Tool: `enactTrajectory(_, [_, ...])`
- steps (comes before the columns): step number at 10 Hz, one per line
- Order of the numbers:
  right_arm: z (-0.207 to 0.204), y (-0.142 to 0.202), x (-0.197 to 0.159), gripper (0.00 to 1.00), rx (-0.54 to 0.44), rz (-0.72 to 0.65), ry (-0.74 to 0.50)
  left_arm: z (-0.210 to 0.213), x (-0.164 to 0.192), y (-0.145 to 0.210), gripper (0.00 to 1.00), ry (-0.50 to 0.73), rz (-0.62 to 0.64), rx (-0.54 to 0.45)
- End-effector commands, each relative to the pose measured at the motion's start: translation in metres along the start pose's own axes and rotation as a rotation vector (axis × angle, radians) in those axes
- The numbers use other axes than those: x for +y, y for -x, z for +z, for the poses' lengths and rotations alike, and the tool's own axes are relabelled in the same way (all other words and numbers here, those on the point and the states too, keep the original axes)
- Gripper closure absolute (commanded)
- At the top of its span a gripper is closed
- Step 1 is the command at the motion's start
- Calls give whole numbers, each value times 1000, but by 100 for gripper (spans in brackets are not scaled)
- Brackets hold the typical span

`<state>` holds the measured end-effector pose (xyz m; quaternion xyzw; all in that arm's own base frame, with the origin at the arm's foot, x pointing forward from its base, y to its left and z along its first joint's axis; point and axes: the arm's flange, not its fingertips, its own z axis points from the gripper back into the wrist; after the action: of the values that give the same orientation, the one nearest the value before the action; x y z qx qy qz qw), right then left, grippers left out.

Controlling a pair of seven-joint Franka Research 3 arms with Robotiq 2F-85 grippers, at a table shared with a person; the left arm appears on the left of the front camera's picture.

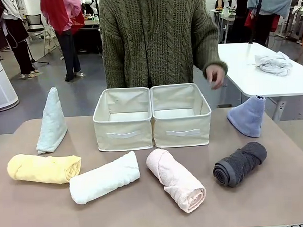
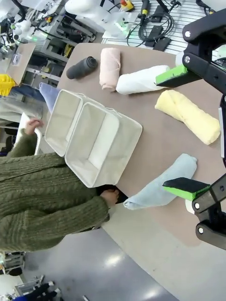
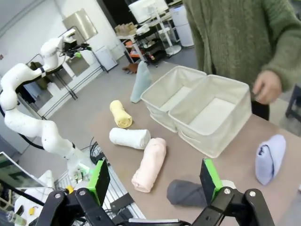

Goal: Sort the towels based on their folding style.
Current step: Pick up one triangle-folded towel and place it in the left Fabric basket.

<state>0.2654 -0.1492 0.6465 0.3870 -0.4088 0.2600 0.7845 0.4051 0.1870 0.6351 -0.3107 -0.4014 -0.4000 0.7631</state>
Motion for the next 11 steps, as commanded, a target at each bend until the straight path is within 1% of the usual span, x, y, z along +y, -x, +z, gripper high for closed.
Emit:
enactTrajectory(1, [11, 11, -1, 0, -20, -47, 100, 13, -4, 5, 0, 4, -34, 13])
enactTrajectory(3, [20, 15, -1, 0, -20, -90, 166, 18, -8, 9, 0, -7, -32, 40])
enactTrajectory(4, [20, 15, -2, 0, -12, -105, 187, 16, -14, 6, 0, -32, -22, 48])
enactTrajectory(5, [7, 12, -1, 0, 1, -116, 216, 18, -6, 10, 0, -7, -6, 12])
enactTrajectory(6, [33, 14, -4, 0, -24, -69, 151, 18, -6, 10, 0, -7, -6, 12])
enactTrajectory(11, [33, 14, -4, 0, -24, -69, 151, 18, -6, 10, 0, -7, -6, 12])
